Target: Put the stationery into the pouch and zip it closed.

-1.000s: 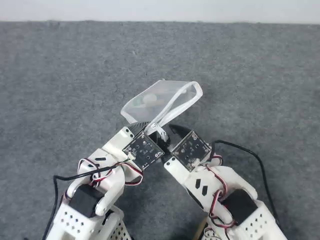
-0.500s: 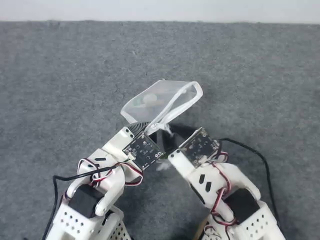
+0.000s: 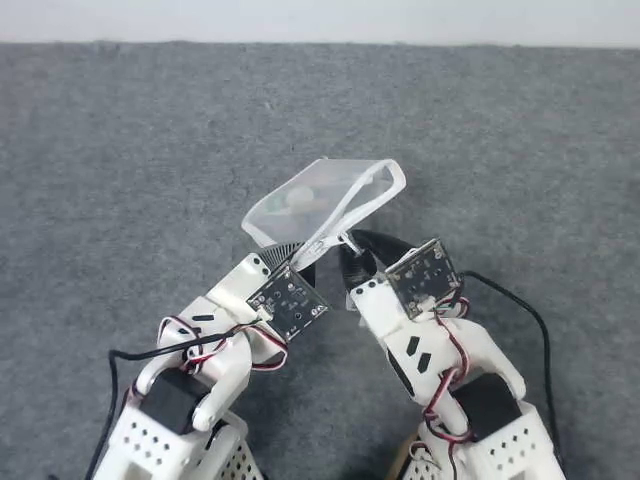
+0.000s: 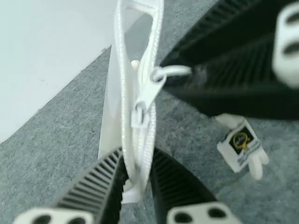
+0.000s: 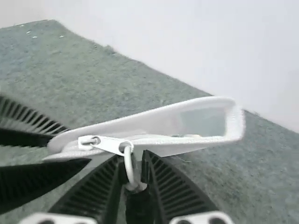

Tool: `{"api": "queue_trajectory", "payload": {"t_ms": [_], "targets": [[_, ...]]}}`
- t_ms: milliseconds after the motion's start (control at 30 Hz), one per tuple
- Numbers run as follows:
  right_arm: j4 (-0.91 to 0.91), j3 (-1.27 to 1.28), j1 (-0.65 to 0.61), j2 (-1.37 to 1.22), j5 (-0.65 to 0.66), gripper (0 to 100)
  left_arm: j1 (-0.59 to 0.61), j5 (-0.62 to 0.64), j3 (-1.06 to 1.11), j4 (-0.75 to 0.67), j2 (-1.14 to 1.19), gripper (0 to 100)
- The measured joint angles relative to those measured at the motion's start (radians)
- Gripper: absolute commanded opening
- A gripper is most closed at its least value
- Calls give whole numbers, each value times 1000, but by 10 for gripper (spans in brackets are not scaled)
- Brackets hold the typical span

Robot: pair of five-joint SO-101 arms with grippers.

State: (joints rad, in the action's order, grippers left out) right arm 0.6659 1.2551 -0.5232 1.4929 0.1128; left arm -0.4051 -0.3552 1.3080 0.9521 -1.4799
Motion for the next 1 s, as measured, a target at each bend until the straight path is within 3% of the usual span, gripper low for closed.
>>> {"api": "queue_trajectory", "payload": {"t_ms": [467,1000], "targets": [[-52,3,55,0,-32,7,0,0,0,0,-2,8],[-172,3,216,-51,-34,7,-2,0,0,0,-2,8]]}}
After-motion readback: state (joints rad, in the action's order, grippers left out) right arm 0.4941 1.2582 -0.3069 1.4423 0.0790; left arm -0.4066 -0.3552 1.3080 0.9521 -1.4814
